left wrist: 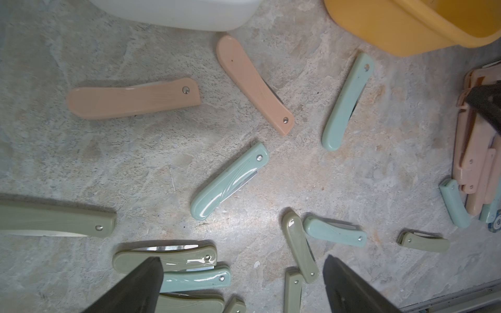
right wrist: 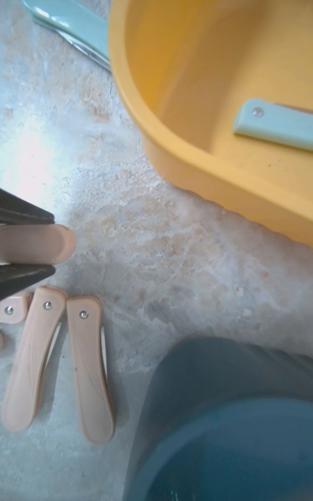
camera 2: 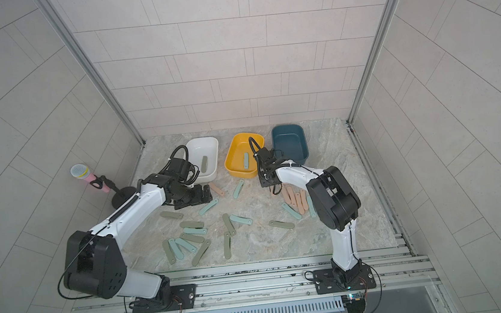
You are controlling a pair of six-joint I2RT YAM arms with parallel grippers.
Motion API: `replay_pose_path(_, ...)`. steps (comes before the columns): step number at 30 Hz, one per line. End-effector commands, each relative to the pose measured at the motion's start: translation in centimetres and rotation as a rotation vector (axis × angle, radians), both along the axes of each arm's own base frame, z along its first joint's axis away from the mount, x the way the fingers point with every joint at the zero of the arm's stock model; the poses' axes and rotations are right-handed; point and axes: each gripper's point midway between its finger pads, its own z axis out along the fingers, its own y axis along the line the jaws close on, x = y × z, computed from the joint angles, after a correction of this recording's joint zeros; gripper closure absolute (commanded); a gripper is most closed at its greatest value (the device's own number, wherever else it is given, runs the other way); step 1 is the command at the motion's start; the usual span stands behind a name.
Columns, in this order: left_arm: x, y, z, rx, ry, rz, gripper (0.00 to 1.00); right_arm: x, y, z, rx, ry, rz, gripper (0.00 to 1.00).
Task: Place the fruit knives into the storage box by color
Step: Pick up the fruit knife from the center of the board, then place the fruit knife in the storage box.
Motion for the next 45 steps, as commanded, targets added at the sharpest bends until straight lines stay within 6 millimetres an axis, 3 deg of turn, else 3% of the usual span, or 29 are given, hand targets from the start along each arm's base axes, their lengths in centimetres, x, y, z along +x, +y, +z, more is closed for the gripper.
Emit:
replay_pose_path(1, -0.8, 0.3, 0.3, 0.002, -0.003, -0.009, 0.0, 0.0, -0.3, 2.4, -0.007, -0.033, -0.019, 0.76)
replay_pose_path(8, -0.4, -1.0, 0.0, -0.055, 0.03, -0.026, 0.0, 1.8, -1.8, 6.7, -0.011, -0.118, -0.058, 0.76)
replay_pose_path(13, 0.3, -1.5, -0.2, -0.066, 0.053, -0.03, 0.0, 4.7, -4.3, 9.9, -0.034, -0.181, -0.121, 0.76)
replay_pose_path(20, 2.7, -2.2, 0.6, -0.061, 0.064, -0.041, 0.0, 10.3, -9.5, 10.9, -0.032, -0.215, -0.222, 0.76)
replay_pose_path(24, 3.8, -2.7, 0.3, -0.068, 0.072, -0.03, 0.0, 13.4, -12.1, 9.8, -0.038, -0.209, -0.245, 0.76)
replay_pose_path(28, 4.2, -3.2, -0.5, -0.083, 0.102, -0.019, 0.0, 15.3, -13.8, 6.7, -0.05, -0.166, -0.26, 0.76)
replay_pose_path(36, 4.4, -2.8, -1.1, -0.059, 0.109, -0.003, 0.0, 17.2, -14.3, 1.7, -0.106, -0.091, -0.209, 0.75)
replay_pose_path(40, 4.8, -2.8, -1.5, -0.055, 0.112, 0.003, 0.0, 18.6, -14.5, 1.2, -0.099, -0.103, -0.195, 0.71)
replay_pose_path(45, 4.5, -2.2, -2.4, -0.017, 0.125, -0.013, 0.0, 18.7, -13.4, 3.4, -0.049, -0.099, -0.156, 0.57)
